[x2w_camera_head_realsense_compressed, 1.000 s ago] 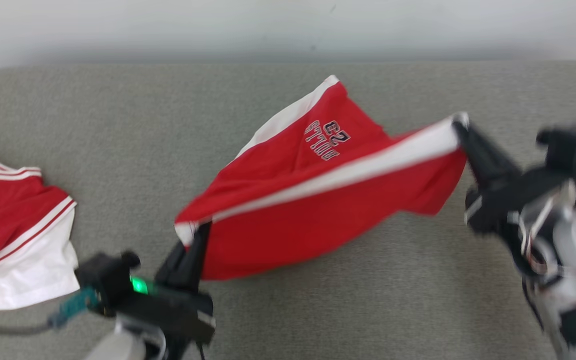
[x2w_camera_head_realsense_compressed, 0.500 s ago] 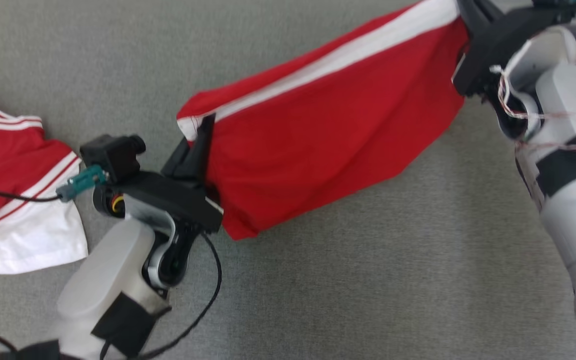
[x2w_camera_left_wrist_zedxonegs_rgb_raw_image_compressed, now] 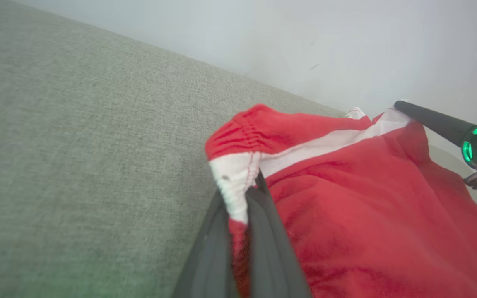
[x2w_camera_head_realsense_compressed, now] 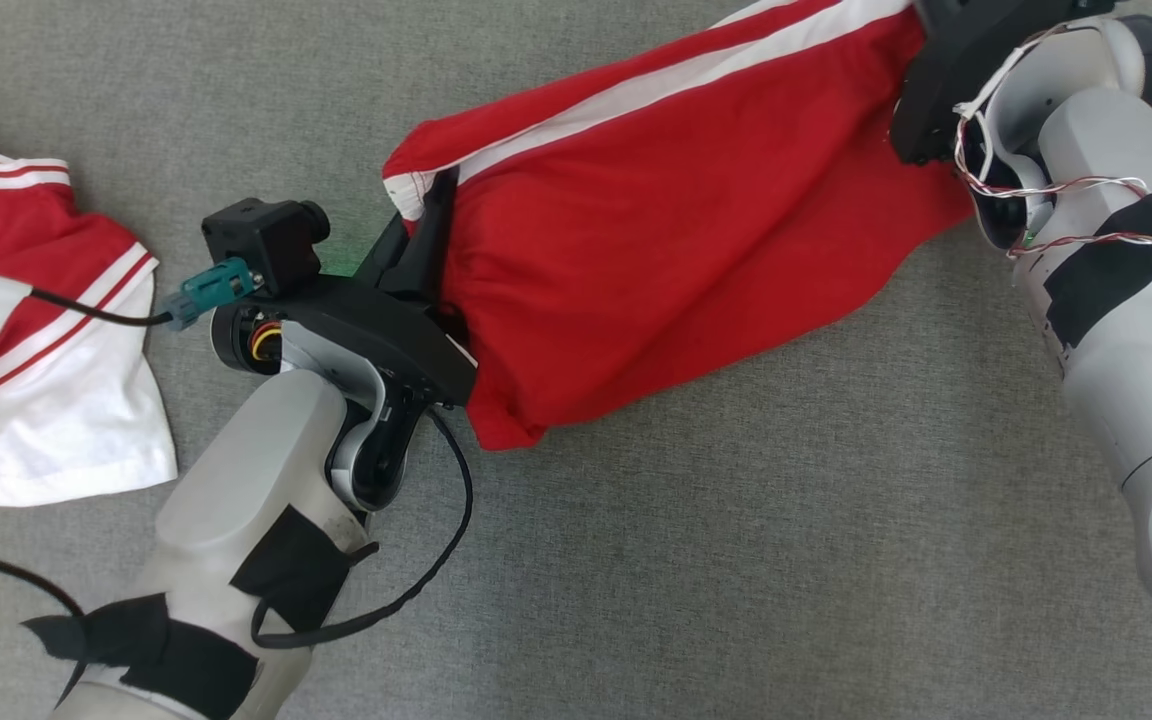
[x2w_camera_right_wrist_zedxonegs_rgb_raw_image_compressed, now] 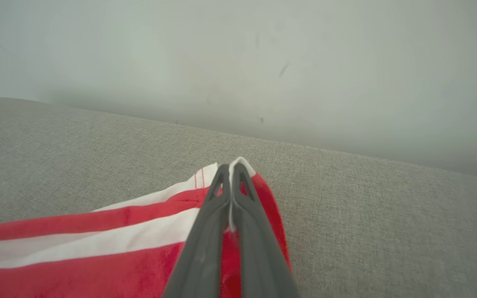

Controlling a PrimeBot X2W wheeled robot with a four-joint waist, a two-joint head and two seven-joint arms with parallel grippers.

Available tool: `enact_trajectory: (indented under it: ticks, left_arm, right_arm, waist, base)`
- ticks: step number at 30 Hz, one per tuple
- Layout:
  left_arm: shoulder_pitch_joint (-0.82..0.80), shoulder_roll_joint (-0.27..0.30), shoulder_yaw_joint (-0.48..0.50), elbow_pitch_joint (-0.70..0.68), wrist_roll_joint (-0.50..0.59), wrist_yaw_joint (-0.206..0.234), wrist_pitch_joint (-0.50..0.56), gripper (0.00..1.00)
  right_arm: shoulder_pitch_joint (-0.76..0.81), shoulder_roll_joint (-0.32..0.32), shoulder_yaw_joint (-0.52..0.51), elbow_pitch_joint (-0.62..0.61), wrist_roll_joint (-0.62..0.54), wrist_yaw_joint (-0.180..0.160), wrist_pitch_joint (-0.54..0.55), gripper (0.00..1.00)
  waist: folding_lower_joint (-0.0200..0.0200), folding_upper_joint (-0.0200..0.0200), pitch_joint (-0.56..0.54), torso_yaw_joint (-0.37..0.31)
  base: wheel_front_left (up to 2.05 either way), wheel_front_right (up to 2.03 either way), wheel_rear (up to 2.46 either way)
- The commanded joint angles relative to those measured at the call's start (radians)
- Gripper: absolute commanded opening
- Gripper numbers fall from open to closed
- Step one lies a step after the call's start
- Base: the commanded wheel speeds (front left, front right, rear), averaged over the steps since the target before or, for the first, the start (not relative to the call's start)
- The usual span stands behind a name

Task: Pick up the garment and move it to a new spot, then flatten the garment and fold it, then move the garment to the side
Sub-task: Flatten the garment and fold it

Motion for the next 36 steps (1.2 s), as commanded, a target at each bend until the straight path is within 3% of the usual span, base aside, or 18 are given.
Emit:
enact_trajectory:
  ticks: [1,9,15,20,21,27,31,36]
  left_arm:
    - [-0.004,-0.002,-0.003,0.022,0.008,0.000,-0.005,1.00]
    - [0.025,0.005,-0.002,0.079,0.044,-0.006,-0.019,1.00]
    - [0.095,0.023,0.052,0.025,0.100,0.037,-0.019,1.00]
    - [0.222,0.046,0.150,-0.148,0.196,0.103,-0.019,1.00]
    - [0.285,0.048,0.198,-0.243,0.250,0.138,-0.019,1.00]
    - [0.464,0.051,0.309,-0.507,0.447,0.240,-0.020,1.00]
    - [0.563,0.036,0.360,-0.620,0.540,0.270,-0.019,1.00]
    - [0.642,0.004,0.397,-0.682,0.571,0.267,-0.020,1.00]
  right_arm:
    - [-0.012,0.001,0.004,0.008,0.007,0.001,-0.018,1.00]
    - [0.029,0.010,0.046,0.048,0.061,0.001,-0.037,1.00]
    - [0.076,-0.001,0.059,0.023,0.130,0.001,-0.051,1.00]
    - [0.150,-0.033,0.076,-0.019,0.199,0.001,-0.091,1.00]
    - [0.182,-0.047,0.079,-0.031,0.224,0.001,-0.109,1.00]
    - [0.273,-0.085,0.108,-0.058,0.276,0.001,-0.134,1.00]
    - [0.320,-0.093,0.116,-0.051,0.305,0.001,-0.135,1.00]
    - [0.366,-0.083,0.113,-0.027,0.350,0.001,-0.118,1.00]
  waist:
    - [-0.0002,-0.0003,0.000,0.004]
    - [-0.0002,-0.0003,-0.078,-0.008]
    - [-0.0002,-0.0003,-0.139,-0.018]
    - [-0.0002,-0.0003,-0.190,-0.030]
    - [-0.0002,-0.0003,-0.205,-0.034]
    - [-0.0002,-0.0003,-0.227,-0.045]
    - [-0.0002,-0.0003,-0.237,-0.043]
    - [-0.0002,-0.0003,-0.243,-0.024]
  base:
    - [0.00,0.00,0.00]
    - [0.00,0.00,0.00]
    - [0.00,0.00,0.00]
    - [0.00,0.00,0.00]
    - [0.00,0.00,0.00]
    - [0.00,0.00,0.00]
    - [0.00,0.00,0.00]
    - [0.00,0.00,0.00]
